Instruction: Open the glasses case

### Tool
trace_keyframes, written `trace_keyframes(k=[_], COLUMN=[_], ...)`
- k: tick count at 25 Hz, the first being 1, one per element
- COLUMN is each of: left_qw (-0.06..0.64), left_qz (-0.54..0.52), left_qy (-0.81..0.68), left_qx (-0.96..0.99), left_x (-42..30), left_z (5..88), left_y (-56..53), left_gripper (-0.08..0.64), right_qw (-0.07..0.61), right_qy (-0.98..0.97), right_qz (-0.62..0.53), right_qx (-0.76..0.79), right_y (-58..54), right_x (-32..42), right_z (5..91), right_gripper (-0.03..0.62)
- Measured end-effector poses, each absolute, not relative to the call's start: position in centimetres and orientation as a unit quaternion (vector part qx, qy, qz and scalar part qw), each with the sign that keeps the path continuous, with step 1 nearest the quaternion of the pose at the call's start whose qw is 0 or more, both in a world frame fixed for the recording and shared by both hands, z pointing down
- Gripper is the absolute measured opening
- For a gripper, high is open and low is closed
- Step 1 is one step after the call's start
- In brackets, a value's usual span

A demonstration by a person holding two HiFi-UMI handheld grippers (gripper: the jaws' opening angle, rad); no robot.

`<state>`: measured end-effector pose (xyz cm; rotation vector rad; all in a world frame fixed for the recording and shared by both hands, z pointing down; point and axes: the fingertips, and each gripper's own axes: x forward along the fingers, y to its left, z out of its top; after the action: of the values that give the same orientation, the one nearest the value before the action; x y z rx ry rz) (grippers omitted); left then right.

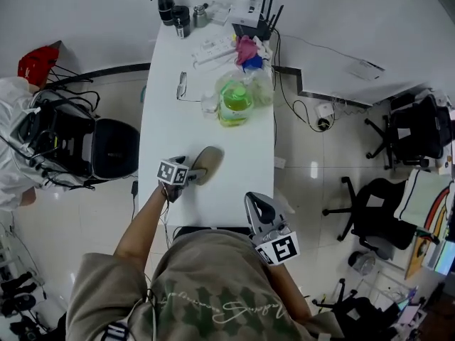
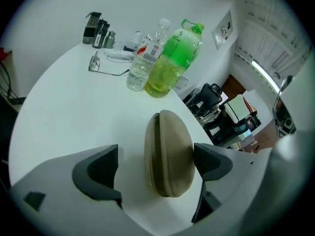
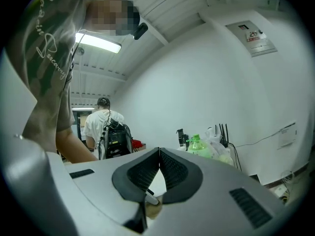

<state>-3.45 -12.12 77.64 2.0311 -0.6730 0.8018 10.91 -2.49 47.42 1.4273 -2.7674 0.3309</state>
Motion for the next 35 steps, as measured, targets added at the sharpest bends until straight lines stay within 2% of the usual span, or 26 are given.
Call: trace_keyframes(k=[3,10,12,13,14,17,22,28,30,33,35], left_qw=[0.427,0.404,0.41,0.412,0.411,0.391,0.281,0.25,0.216,0.21,0.225], left_qz=[0.324,0.353,0.35,0.349,0.349,0.358,0.409,0.336,0.3,0.202,0.13], left_qy=[-0.236,-0.172,-0.156,-0.152,-0.154,-0.164,-0.181,-0.224,-0.243,-0.251,-0.257], left_qx=[0.811,0.826,0.827,0.828,0.828,0.832,0.849,0.88,0.897,0.923,0.931], left_x=[-2.2,1.7,2.9,3.3,3.7,4.0,3.9,4.2,4.1,4.4,4.5], left_z=[77.9,79.0,79.2,79.2,79.2,79.0,79.2,72.8,68.5,61.1,57.3], left_y=[-11.2,-9.3,-8.9,-8.7,-8.5,-8.4,-8.4,-8.9,-8.9,-8.2,-7.8], left_gripper=[0.489,0.483,0.426,0.355,0.319,0.308,0.288,0.275,0.273,0.273,0.273], right_qw=[0.006,0.009,0.01,0.01,0.01,0.01,-0.002,-0.013,-0.049,-0.125,-0.111], right_qy=[-0.88,-0.877,-0.875,-0.874,-0.873,-0.871,-0.87,-0.865,-0.87,-0.889,-0.893], right_qz=[0.112,0.119,0.121,0.123,0.124,0.127,0.15,0.205,0.242,0.266,0.244], right_qx=[0.462,0.465,0.469,0.471,0.472,0.475,0.47,0.458,0.427,0.35,0.363], right_y=[-2.5,-3.6,-4.4,-4.7,-4.8,-4.7,-4.1,-4.0,-3.8,-3.7,-4.5], right_x=[11.8,12.3,12.6,12.8,13.0,13.4,13.4,13.5,12.7,10.5,10.0], right_z=[47.7,48.2,48.6,48.7,48.7,49.0,50.4,51.9,51.5,48.7,47.6], right_gripper=[0.009,0.009,0.009,0.009,0.009,0.009,0.009,0.009,0.009,0.009,0.011])
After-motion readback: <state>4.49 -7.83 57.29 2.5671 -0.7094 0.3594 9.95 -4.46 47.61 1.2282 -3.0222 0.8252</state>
